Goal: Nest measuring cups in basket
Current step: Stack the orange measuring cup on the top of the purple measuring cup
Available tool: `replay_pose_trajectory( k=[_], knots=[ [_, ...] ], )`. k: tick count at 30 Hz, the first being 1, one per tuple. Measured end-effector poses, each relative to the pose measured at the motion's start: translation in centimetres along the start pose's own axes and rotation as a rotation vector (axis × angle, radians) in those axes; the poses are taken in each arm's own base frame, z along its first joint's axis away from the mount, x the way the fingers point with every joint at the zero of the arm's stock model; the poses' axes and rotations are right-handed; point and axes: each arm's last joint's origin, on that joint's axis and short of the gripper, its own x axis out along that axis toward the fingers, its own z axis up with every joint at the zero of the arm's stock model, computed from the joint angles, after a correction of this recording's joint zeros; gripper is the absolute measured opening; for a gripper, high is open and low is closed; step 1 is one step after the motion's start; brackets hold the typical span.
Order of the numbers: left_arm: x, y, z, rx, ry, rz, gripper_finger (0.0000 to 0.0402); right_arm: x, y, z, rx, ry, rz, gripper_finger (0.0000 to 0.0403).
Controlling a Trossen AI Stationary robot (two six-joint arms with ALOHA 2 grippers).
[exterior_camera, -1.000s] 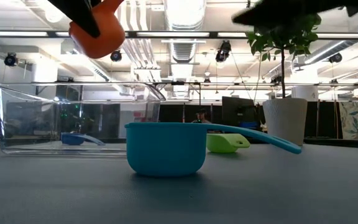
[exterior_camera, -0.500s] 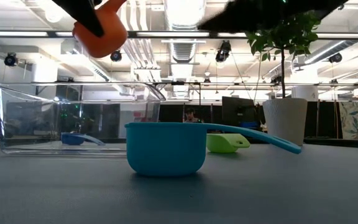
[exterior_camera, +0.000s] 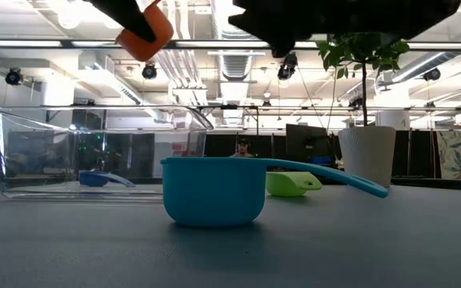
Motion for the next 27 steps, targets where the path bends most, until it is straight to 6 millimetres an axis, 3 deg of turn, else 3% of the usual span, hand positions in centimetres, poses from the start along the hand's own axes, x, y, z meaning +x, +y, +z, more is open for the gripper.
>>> replay_pose_trajectory(
  k=[11,27],
  knots=[
    [2.2,-2.4,-0.5,0.162,0.036,0.075,0.0,0.7,-2.2,-0.8,0.202,-0.075,-0.084,0.0187],
    [2.8,-3.3,-0.5,0.125,0.049,0.078,0.0,0.8,-2.4,-1.0,0.267,-0.08,-0.084,0.0187]
  ],
)
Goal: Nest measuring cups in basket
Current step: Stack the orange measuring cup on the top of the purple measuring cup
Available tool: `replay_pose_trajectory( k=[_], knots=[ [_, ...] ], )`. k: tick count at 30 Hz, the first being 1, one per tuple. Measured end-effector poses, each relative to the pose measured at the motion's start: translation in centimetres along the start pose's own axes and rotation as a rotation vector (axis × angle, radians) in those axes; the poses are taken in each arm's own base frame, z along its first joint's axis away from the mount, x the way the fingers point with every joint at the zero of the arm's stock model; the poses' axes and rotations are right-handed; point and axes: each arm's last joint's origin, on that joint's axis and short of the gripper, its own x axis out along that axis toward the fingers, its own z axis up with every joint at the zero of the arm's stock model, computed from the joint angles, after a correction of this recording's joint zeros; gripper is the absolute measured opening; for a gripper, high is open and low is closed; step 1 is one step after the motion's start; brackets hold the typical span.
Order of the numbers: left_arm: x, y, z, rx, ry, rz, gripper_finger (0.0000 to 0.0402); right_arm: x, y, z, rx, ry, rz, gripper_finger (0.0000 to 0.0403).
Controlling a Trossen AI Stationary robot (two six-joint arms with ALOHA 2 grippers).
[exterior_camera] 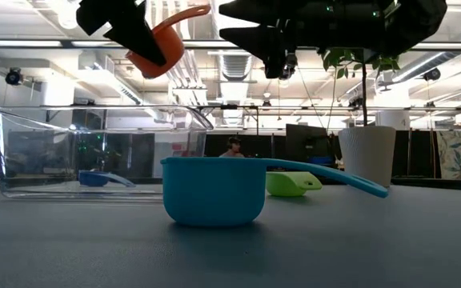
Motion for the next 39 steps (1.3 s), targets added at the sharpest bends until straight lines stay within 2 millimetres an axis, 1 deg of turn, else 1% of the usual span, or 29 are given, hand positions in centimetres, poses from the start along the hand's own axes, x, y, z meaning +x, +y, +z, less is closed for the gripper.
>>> replay_pose_trajectory(
  k=[3,5,8,10,13,15,18,21,23,26,29,34,39],
  knots=[
    [-0.3,-0.3,-0.5,0.007,0.063,-0.094,0.0,-0.1,0.0,-0.2,-0.02,0.029,-0.005,0.0187],
    [-1.0,-0.5,-0.8,-0.001,0.135,-0.189,0.0,-0.2,0.0,-0.1,-0.024,0.039,-0.007,0.0187],
    [-2.7,-0.6,-1.2,-0.044,0.273,-0.323,0.0,-0.3,0.0,0.3,-0.043,0.036,-0.006,0.0187],
    [-3.9,-0.6,-1.6,-0.078,0.36,-0.373,0.0,-0.5,0.1,0.5,-0.058,0.04,-0.007,0.0187],
    [-6.1,-0.8,-2.4,-0.112,0.445,-0.409,0.0,-0.6,0.1,0.8,-0.076,0.032,-0.006,0.0187],
    [-7.6,-1.1,-2.9,-0.135,0.457,-0.427,0.0,-0.7,0.1,1.0,-0.079,0.021,-0.006,0.0187],
    [-9.6,-2.0,-3.9,-0.16,0.46,-0.468,0.0,-0.9,0.1,1.2,-0.084,0.019,-0.008,0.0187],
    [-11.1,-3.0,-5.3,-0.13,0.447,-0.5,0.0,-1.3,0.0,1.5,-0.125,0.032,-0.012,0.0187],
    [-11.5,-3.5,-6.0,-0.121,0.488,-0.536,0.0,-1.6,0.0,1.8,-0.134,0.044,-0.017,0.0187],
    [-11.5,-4.0,-6.7,-0.181,0.573,-0.556,0.0,-2.2,-0.1,2.0,-0.136,0.078,-0.021,0.0187],
    [-11.7,-4.9,-7.1,-0.198,0.586,-0.601,0.0,-3.4,0.0,2.5,-0.145,0.084,-0.022,0.0187],
    [-11.3,-6.3,-7.7,-0.213,0.564,-0.67,0.0,-6.3,0.2,3.5,-0.141,0.038,-0.017,0.0187],
    [-10.6,-7.5,-8.4,-0.201,0.587,-0.659,0.0,-9.8,0.3,4.4,-0.126,-0.037,-0.009,0.0187]
  ],
)
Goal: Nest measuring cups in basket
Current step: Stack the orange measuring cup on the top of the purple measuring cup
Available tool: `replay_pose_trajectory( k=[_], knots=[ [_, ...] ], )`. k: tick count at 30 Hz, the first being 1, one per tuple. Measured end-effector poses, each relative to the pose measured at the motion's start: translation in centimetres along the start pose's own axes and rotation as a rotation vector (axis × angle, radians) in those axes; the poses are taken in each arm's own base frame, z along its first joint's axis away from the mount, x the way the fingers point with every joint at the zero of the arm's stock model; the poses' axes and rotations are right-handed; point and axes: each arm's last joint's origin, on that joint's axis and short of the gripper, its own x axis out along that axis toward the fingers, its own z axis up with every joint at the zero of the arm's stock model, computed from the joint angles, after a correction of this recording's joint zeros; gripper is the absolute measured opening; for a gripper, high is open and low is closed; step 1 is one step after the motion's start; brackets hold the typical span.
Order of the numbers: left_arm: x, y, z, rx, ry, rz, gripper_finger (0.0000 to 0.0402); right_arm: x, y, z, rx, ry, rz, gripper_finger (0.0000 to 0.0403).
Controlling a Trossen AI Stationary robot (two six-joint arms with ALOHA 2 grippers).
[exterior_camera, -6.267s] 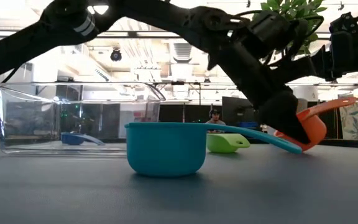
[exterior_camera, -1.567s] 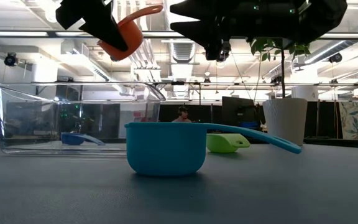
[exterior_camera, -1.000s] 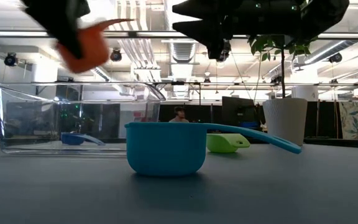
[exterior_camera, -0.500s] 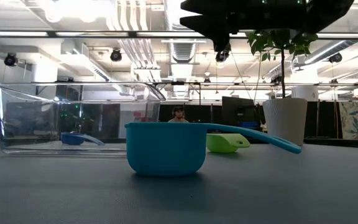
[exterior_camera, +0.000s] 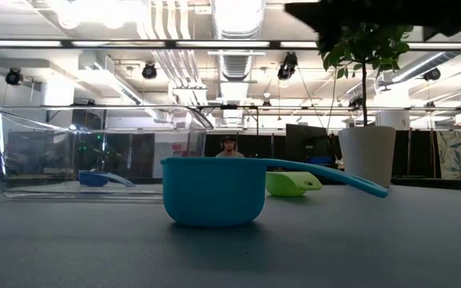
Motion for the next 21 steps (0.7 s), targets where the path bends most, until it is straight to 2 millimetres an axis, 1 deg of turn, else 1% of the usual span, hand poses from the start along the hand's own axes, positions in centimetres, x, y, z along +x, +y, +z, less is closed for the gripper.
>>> replay_pose_trajectory(
  k=[5,9,15,21],
  knots=[
    [0.7,-0.3,-0.2,0.018,0.045,0.011,0.0,-2.6,0.0,0.3,0.025,-0.053,0.004,0.0187],
    [1.2,-0.4,-0.3,0.021,0.063,0.029,0.0,-3.9,-0.1,0.4,0.085,-0.084,0.009,0.0187],
    [1.3,-0.2,-0.3,0.019,0.069,0.044,0.0,-5.0,-0.1,0.7,0.095,-0.122,0.014,0.0187],
    [1.9,0.1,-0.6,0.02,0.083,0.059,0.0,-5.5,-0.1,0.4,0.097,-0.124,0.016,0.0187]
  ],
)
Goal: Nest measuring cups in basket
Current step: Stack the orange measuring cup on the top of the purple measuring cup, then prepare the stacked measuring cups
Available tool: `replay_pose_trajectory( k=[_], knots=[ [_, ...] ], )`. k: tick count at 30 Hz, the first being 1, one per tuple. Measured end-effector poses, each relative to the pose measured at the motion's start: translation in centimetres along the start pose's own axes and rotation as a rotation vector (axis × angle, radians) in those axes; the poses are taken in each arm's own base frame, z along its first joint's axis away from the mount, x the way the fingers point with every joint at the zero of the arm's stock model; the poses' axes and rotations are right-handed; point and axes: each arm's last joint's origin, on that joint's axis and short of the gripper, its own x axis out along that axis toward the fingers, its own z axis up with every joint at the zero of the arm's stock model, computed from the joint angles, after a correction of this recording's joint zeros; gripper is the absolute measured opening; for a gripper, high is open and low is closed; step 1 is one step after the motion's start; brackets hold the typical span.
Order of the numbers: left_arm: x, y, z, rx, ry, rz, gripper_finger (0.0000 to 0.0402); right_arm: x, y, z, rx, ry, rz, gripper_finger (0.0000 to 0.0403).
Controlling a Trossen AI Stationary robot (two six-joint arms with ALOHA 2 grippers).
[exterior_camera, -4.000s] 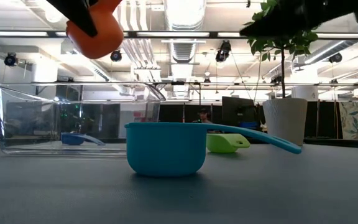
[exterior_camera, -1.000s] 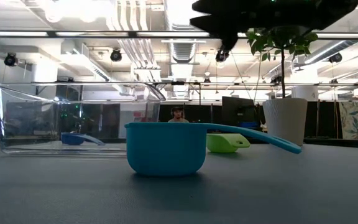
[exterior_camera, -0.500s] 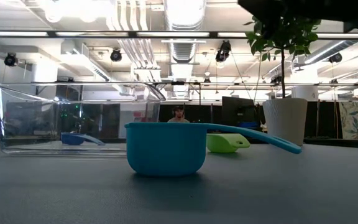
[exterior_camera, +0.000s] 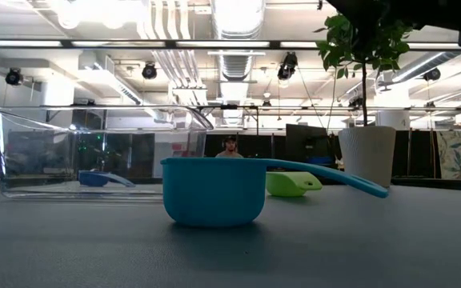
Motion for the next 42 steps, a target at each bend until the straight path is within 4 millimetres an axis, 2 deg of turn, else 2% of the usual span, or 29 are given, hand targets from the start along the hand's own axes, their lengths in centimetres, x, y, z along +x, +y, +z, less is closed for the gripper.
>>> replay_pose_trajectory(
  k=[14,19,26,34,42],
  knots=[
    [0.0,-0.3,0.0,-0.075,-0.017,-0.045,0.0008,0.0,0.0,0.0,0.026,0.005,0.0,0.0187],
    [-0.1,-0.1,-0.1,-0.073,-0.008,-0.031,0.0039,0.0,0.0,-0.1,0.026,0.006,-0.001,0.0187],
    [-0.6,0.4,-0.6,-0.071,0.098,-0.034,0.0103,0.0,0.0,-0.1,0.026,0.006,-0.001,0.0187],
    [-0.8,0.3,-0.3,-0.073,0.032,-0.046,0.0163,0.0,0.0,-0.1,0.048,0.008,0.004,0.0187],
    [1.1,-0.6,0.0,-0.038,0.031,-0.01,0.0194,0.0,0.0,-0.2,0.052,0.019,0.005,0.0187]
  ],
)
